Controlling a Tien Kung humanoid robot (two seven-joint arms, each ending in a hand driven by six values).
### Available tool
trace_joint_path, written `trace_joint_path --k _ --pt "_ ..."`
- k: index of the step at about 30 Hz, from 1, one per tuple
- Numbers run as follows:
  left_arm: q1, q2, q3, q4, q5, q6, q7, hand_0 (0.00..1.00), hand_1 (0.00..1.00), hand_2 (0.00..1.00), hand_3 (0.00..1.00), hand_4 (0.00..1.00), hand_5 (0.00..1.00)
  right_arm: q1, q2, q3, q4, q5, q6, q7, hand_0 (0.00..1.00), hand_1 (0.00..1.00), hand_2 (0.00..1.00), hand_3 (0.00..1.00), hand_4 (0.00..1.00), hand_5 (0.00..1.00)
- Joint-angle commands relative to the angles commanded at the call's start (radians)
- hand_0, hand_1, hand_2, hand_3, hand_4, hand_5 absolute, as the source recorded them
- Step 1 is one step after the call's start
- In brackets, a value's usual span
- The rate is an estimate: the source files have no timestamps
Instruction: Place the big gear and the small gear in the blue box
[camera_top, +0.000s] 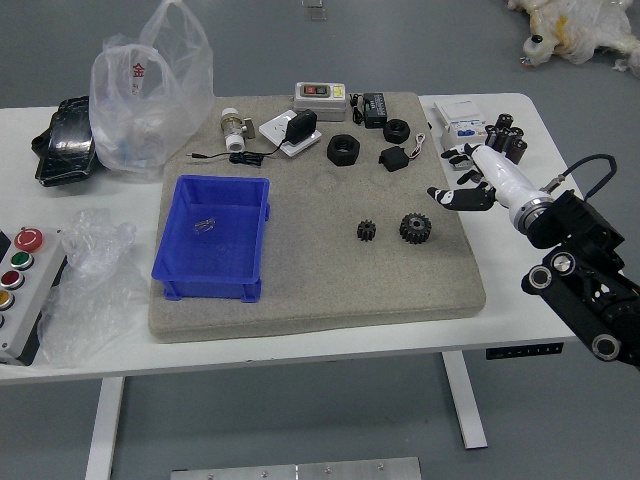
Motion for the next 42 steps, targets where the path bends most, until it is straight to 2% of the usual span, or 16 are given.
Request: trace_joint_path --k 2,3,8,9,26,27,32,33,38,39,42 --pt "0.0 0.0 0.0 0.0 0.0 0.0 0.0 0.691 0.638 0.614 0.743 0.695 0.397 0.004 0.002 -0.014 -0.004 -0.021 0.002 -0.004 0.433 0.667 0.851 0.817 0.835 0.293" --pt "0.0 0.0 0.0 0.0 0.001 0.0 0.0 0.692 0.638 0.614 0.743 0.695 0.397 0.01 0.005 -0.03 -0.012 -0.044 0.004 -0.007 0.434 0.673 0.855 0.827 0.855 0.33" --pt "-0.002 0.0 -0.001 0.0 0.002 -0.001 0.001 0.692 0.638 0.614 0.743 0.695 0.397 0.036 0.018 -0.09 -0.057 -0.124 0.013 -0.017 0.434 0.673 0.855 0.827 0.855 0.33" --pt "-0.002 0.0 -0.001 0.0 0.002 -0.001 0.001 0.692 0.638 0.614 0.744 0.695 0.397 0.04 0.02 -0.097 -0.062 -0.127 0.013 -0.018 0.43 0.673 0.857 0.833 0.826 0.34" --pt "-0.004 0.0 -0.003 -0.001 0.005 -0.001 0.003 0.691 0.638 0.614 0.744 0.695 0.397 0.067 0.043 -0.188 -0.103 -0.048 0.0 -0.005 0.42 0.666 0.858 0.835 0.84 0.323" --pt "-0.004 0.0 -0.003 -0.001 0.006 -0.001 0.003 0.692 0.638 0.614 0.743 0.694 0.397 0.068 0.046 -0.192 -0.108 -0.041 0.0 -0.002 0.421 0.661 0.84 0.832 0.913 0.477" --pt "-0.005 0.0 -0.002 0.0 0.005 -0.002 0.002 0.692 0.638 0.614 0.743 0.694 0.397 0.07 0.061 -0.206 -0.144 -0.026 -0.004 0.008 0.421 0.661 0.84 0.832 0.913 0.477" --pt "-0.005 0.0 -0.002 0.0 0.005 -0.002 0.002 0.691 0.638 0.613 0.744 0.694 0.397 0.071 0.062 -0.208 -0.148 -0.026 -0.006 0.008 0.406 0.621 0.739 0.818 0.871 0.384" --pt "-0.005 0.0 -0.001 0.0 0.005 -0.002 0.002 0.691 0.638 0.613 0.744 0.694 0.397 0.073 0.063 -0.221 -0.166 -0.022 -0.025 0.006 0.406 0.621 0.739 0.818 0.871 0.384" --pt "-0.005 0.0 -0.001 0.0 0.005 -0.002 0.002 0.692 0.638 0.613 0.744 0.695 0.397 0.073 0.063 -0.223 -0.168 -0.021 -0.03 0.006 0.346 0.519 0.53 0.636 0.248 0.132" --pt "-0.006 0.0 -0.001 0.0 0.006 -0.002 0.0 0.692 0.638 0.613 0.744 0.695 0.397 0.073 0.063 -0.231 -0.171 -0.022 -0.052 0.011 0.346 0.519 0.53 0.636 0.248 0.132"
